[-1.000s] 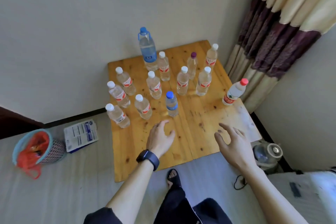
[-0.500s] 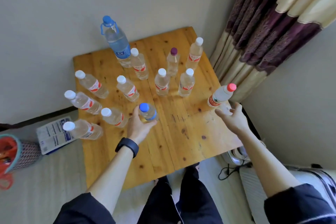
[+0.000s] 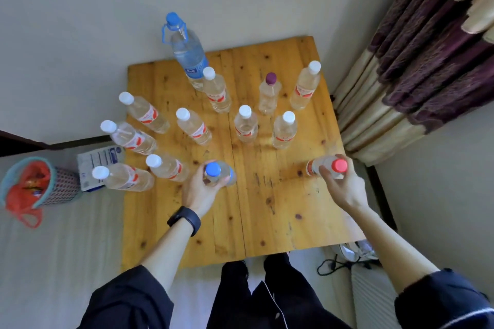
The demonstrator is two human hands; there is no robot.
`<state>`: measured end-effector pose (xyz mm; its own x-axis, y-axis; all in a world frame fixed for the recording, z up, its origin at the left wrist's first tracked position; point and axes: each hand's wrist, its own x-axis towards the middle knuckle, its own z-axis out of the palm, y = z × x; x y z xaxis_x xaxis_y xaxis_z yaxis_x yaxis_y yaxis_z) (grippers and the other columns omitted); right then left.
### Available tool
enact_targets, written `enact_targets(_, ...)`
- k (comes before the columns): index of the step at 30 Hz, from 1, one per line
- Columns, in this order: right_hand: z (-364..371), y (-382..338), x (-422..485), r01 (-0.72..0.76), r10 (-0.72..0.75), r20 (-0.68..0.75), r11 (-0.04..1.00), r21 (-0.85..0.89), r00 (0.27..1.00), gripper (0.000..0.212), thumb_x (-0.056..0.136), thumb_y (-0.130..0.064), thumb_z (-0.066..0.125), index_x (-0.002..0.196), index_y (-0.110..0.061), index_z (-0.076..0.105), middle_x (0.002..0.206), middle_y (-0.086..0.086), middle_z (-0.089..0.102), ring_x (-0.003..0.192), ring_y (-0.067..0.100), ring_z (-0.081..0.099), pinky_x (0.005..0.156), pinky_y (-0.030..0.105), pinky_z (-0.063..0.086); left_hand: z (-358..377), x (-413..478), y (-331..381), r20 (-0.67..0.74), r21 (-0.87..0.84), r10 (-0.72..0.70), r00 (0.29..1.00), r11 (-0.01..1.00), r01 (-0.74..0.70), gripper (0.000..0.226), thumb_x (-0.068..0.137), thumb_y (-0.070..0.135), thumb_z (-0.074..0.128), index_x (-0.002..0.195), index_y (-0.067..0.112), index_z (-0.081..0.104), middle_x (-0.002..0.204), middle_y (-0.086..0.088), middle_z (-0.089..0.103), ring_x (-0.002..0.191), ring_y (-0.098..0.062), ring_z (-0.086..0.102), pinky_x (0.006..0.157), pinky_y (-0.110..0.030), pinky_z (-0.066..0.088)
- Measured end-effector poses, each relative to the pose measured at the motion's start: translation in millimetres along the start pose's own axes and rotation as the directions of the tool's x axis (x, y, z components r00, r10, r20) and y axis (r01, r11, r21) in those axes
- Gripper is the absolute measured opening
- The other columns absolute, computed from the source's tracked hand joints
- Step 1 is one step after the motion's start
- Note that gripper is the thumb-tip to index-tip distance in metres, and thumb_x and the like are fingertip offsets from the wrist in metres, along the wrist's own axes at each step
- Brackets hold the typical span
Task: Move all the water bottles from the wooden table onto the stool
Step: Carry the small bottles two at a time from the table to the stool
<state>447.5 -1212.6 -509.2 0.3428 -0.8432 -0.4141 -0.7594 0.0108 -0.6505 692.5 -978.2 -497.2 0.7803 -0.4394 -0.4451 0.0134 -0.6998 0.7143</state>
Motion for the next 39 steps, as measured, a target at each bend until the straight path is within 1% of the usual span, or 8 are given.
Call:
enact_targets(6,48.7,-13.7,-59.9,0.143,-0.127,0.264,0.989,-0.042,0.956,0.057,0.093,-0.051,0.059,0.143,-0.033,0.038,0.106,0.006,0.073,0.083,0.017,0.067,0.061,0.009,0.041,17.4,-34.6,-7.8,-0.011,-0.011,-0.020,1.000,1.000,0.020,0.047,0.075,0.047,0.083,0.114,0.046,0.057,0.107,0.022,0.067,0.098,-0.006,0.066,0.079,-0.035,0.057)
enact_targets(12,93.2,-20.7,-82.7,0.242,-0.213,0.334,0.969,-0.046,0.918,0.061,0.092,-0.062,0.054,0.144,-0.040,0.032,0.117,0.001,0.070,0.091,0.014,0.072,0.076,0.030,0.055,20.9,-47.6,-11.0,0.033,0.087,0.022,0.999,0.996,-0.024,0.053,0.075,0.051,0.082,0.121,0.042,0.058,0.105,0.018,0.069,0.095,-0.006,0.064,0.072,-0.025,0.055)
enact_targets(16,99.1,-17.5,-84.8,0.244,-0.225,0.297,0.969,-0.030,0.928,0.064,0.089,-0.066,0.055,0.143,-0.046,0.029,0.128,0.003,0.065,0.096,0.020,0.071,0.078,0.037,0.058,26.0,-51.4,-10.8,0.055,0.139,0.053,0.997,0.988,-0.060,0.055,0.077,0.053,0.080,0.124,0.043,0.054,0.106,0.015,0.067,0.098,-0.012,0.064,0.075,-0.037,0.057)
enact_targets(23,99.4,-21.1,-73.0,0.186,-0.179,0.309,0.983,0.009,0.934,0.101,0.073,-0.061,0.077,0.152,-0.050,0.016,0.157,-0.002,0.038,0.135,0.026,0.048,0.101,0.037,0.048,31.5,-43.6,-15.2,0.175,0.103,0.085,0.981,0.989,-0.104,0.085,0.074,0.035,0.086,0.143,0.042,0.036,0.143,0.012,0.043,0.129,-0.008,0.043,0.089,-0.021,0.042)
enact_targets(26,104.7,-24.0,-65.0,0.198,-0.198,0.349,0.980,0.034,0.916,0.090,0.071,-0.046,0.084,0.145,-0.049,0.033,0.149,-0.005,0.048,0.134,0.022,0.048,0.098,0.031,0.046,35.0,-32.2,-17.7,0.227,0.107,0.069,0.971,0.990,-0.096,0.083,0.070,0.031,0.086,0.138,0.048,0.041,0.138,0.015,0.049,0.126,-0.008,0.048,0.091,-0.025,0.047)
enact_targets(31,114.0,-24.1,-61.4,0.157,-0.168,0.310,0.986,0.059,0.936,0.066,0.069,-0.040,0.085,0.123,-0.041,0.046,0.105,-0.023,0.061,0.095,0.011,0.063,0.074,0.018,0.047,38.0,-15.4,-16.3,0.242,0.228,0.090,0.966,0.963,-0.146,0.053,0.068,0.038,0.079,0.110,0.047,0.048,0.092,0.018,0.066,0.083,-0.010,0.064,0.065,-0.029,0.056)
enact_targets(36,123.7,-23.9,-74.7,0.122,-0.141,0.188,0.987,0.109,0.972,0.059,0.072,-0.043,0.083,0.119,-0.038,0.049,0.103,-0.023,0.061,0.088,-0.006,0.060,0.066,0.004,0.042,41.7,-14.3,-14.5,0.238,0.271,0.115,0.964,0.946,-0.180,0.048,0.071,0.041,0.076,0.111,0.044,0.049,0.094,0.015,0.067,0.084,-0.012,0.063,0.064,-0.027,0.053)
enact_targets(39,128.4,-24.5,-83.7,0.095,-0.106,0.088,0.988,0.120,0.990,0.057,0.072,-0.043,0.082,0.119,-0.038,0.050,0.102,-0.021,0.063,0.089,0.001,0.062,0.068,0.008,0.045,40.1,-12.2,-12.3,0.261,0.281,0.157,0.953,0.931,-0.231,0.046,0.072,0.045,0.075,0.111,0.043,0.050,0.094,0.017,0.065,0.084,-0.012,0.061,0.061,-0.023,0.048)
